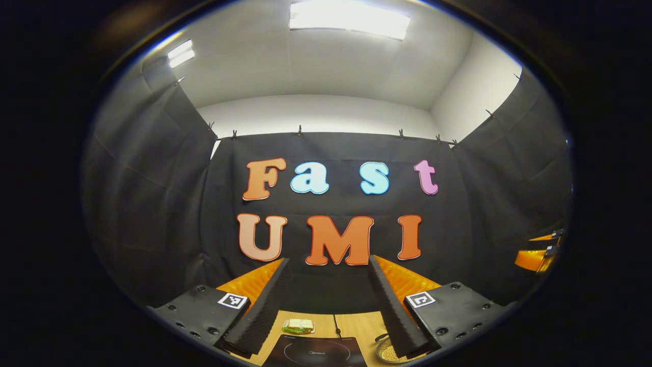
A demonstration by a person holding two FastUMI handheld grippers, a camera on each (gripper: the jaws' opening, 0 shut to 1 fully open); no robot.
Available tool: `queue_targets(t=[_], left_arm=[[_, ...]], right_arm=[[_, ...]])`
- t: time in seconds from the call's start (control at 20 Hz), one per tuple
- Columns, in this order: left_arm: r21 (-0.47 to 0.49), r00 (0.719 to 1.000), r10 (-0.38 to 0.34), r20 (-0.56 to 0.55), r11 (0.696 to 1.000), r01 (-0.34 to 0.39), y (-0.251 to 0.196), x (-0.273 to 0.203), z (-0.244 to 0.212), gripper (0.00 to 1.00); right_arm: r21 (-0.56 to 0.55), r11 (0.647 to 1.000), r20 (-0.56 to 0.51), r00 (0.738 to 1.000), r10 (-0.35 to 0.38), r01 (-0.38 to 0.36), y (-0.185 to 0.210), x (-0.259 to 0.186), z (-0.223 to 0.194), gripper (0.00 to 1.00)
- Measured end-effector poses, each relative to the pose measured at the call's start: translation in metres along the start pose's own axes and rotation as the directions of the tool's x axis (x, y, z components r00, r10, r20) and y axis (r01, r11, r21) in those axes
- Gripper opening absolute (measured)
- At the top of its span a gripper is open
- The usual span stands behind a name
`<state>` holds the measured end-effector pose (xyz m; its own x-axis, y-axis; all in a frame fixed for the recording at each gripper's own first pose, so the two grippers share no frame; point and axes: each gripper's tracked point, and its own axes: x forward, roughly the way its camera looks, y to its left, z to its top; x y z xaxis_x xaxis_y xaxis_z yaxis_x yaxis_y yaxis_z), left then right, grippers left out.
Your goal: First push the handle of the pot to place it horizontally, then grasp the pot with both hands and set it on the induction cooktop.
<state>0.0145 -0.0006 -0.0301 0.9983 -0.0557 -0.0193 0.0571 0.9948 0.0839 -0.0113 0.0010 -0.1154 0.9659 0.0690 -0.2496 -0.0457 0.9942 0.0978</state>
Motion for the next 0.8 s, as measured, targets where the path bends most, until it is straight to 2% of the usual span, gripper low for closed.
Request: queue_targets(t=[0.15,0.25,0.4,0.5,0.55,0.6,0.65,0.75,0.8], left_arm=[[-0.012,1.000,-0.011,-0.021,1.000,0.010,-0.001,0.007,-0.010,0.97],[-0.017,0.999,-0.009,-0.031,1.000,0.008,0.001,0.012,-0.016,0.98],[-0.027,0.999,-0.005,-0.046,1.000,0.004,0.004,0.020,-0.025,0.96],[-0.033,0.998,-0.010,-0.064,0.999,0.008,0.005,0.023,-0.032,0.96],[-0.038,0.997,-0.013,-0.073,0.999,0.010,0.005,0.024,-0.036,0.97],[-0.044,0.997,-0.014,-0.078,0.999,0.010,0.006,0.024,-0.040,0.97],[-0.047,0.997,-0.012,-0.082,0.999,0.008,0.008,0.026,-0.044,0.98],[-0.052,0.995,-0.002,-0.101,0.999,-0.003,0.014,0.028,-0.054,0.98],[-0.054,0.993,0.000,-0.116,0.999,-0.007,0.016,0.028,-0.061,0.97]], right_arm=[[0.051,0.998,-0.116,0.992,0.045,-0.039,0.007,0.002,-0.041,0.81],[0.098,0.994,-0.210,0.976,0.063,-0.043,0.009,0.001,-0.072,0.68],[0.172,0.985,-0.332,0.939,0.090,-0.033,0.016,-0.003,-0.119,0.58],[0.214,0.977,-0.425,0.898,0.115,-0.024,0.023,-0.011,-0.158,0.48],[0.239,0.971,-0.473,0.872,0.126,-0.011,0.025,-0.015,-0.179,0.39],[0.267,0.964,-0.519,0.844,0.136,0.009,0.027,-0.019,-0.196,0.35],[0.296,0.955,-0.562,0.814,0.145,0.034,0.027,-0.022,-0.214,0.25],[0.361,0.930,-0.635,0.748,0.192,0.068,0.038,-0.029,-0.245,0.13],[0.384,0.920,-0.663,0.718,0.214,0.080,0.041,-0.034,-0.257,0.11]])
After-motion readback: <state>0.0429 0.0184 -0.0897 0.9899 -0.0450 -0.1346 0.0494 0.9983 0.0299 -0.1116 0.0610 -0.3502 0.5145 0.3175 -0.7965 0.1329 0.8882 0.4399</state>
